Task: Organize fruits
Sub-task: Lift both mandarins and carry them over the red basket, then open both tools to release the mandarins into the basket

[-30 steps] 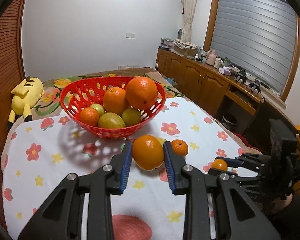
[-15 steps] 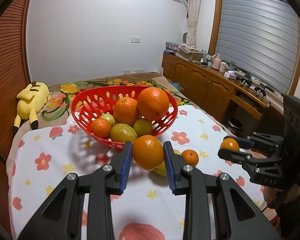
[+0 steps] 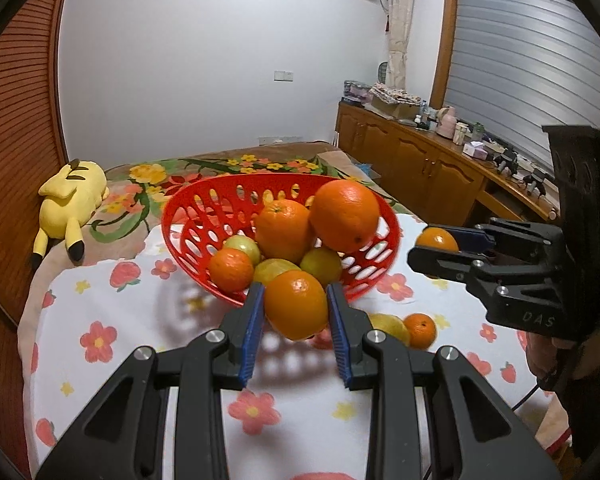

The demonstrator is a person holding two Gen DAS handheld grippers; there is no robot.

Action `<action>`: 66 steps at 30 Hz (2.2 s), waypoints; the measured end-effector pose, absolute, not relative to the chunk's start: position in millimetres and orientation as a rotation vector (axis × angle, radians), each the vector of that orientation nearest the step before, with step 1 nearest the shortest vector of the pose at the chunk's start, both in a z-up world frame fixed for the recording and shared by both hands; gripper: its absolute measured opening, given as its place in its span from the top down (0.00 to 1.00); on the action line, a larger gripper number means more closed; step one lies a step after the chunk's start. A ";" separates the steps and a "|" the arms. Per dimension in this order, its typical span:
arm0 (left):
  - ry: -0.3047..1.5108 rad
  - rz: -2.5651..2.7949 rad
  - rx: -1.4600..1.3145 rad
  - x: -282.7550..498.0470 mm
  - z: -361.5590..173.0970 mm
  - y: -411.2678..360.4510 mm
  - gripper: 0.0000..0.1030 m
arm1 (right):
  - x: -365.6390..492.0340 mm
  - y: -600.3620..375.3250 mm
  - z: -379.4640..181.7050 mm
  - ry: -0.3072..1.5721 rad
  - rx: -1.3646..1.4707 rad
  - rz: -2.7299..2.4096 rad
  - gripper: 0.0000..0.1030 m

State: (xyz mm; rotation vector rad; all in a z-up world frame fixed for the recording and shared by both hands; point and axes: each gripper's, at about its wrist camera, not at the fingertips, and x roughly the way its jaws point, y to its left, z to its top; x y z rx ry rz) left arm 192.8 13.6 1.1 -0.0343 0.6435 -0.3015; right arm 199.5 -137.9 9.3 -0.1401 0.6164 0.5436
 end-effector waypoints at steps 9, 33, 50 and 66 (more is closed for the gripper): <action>0.664 -0.273 -0.030 225.7 -3.3 27.9 0.71 | 239.7 -104.6 2.5 0.647 -0.185 0.596 0.64; 0.698 -0.263 -0.035 273.3 -17.5 31.8 0.71 | 268.4 -91.0 -7.3 0.662 -0.207 0.623 0.62; 0.711 -0.258 -0.025 285.0 -22.3 23.8 0.71 | 240.8 -107.7 10.9 0.592 -0.204 0.548 0.55; 0.705 -0.248 -0.024 286.1 -22.1 18.3 0.59 | 231.8 -118.9 15.5 0.574 -0.197 0.530 0.55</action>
